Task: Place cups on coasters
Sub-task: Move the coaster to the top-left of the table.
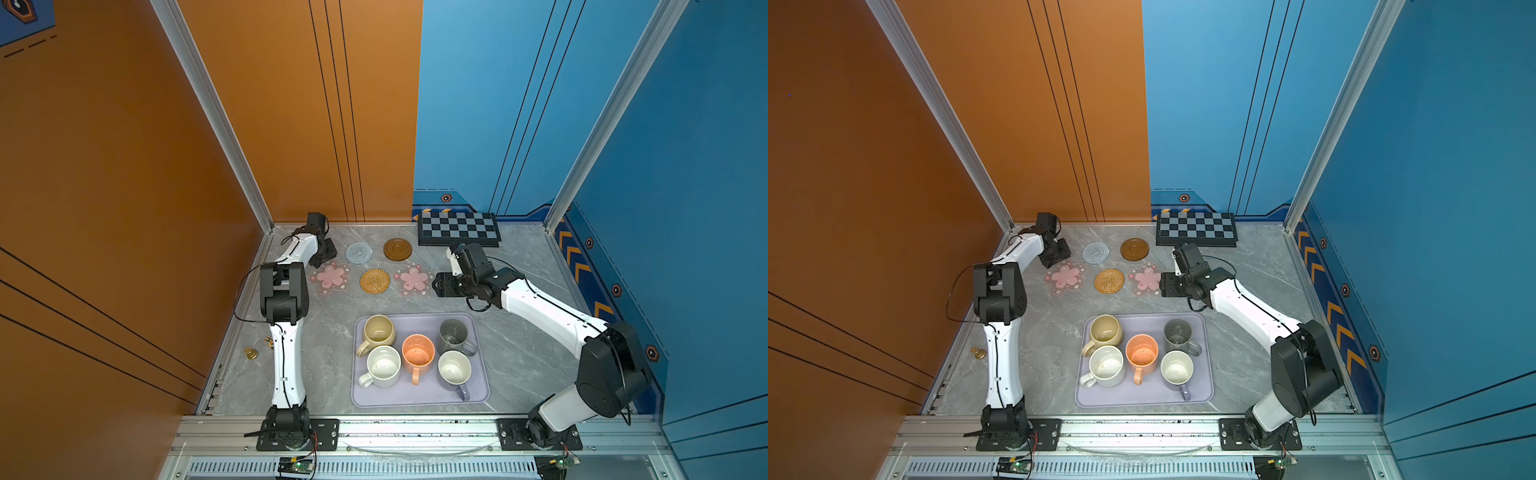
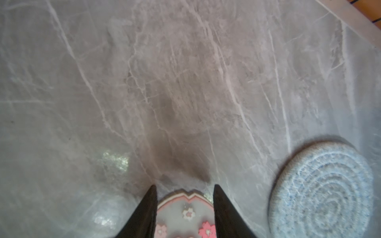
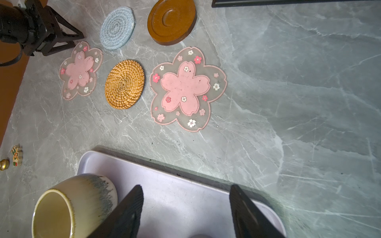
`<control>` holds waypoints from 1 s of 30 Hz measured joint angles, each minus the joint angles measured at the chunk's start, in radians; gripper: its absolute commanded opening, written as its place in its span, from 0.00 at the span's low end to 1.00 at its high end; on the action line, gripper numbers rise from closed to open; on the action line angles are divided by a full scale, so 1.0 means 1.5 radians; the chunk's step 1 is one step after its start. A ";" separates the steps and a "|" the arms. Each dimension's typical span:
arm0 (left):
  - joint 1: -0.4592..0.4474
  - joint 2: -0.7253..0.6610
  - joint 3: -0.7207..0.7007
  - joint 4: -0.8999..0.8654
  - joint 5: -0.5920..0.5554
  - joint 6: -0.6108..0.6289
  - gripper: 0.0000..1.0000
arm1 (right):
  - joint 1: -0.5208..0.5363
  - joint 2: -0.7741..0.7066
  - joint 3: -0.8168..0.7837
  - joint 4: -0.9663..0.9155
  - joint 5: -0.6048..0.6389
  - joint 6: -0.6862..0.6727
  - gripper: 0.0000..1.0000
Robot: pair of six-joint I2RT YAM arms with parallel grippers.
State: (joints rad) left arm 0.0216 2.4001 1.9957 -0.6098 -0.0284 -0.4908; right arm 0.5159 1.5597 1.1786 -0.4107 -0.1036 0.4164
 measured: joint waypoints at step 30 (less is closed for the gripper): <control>0.003 0.003 0.031 -0.114 0.043 -0.025 0.41 | 0.000 -0.069 -0.042 -0.001 0.012 0.000 0.70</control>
State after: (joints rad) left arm 0.0261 2.4046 2.0426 -0.7803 0.0357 -0.5282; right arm 0.5163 1.4567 1.1149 -0.4114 -0.0849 0.4164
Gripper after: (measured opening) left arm 0.415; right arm 0.699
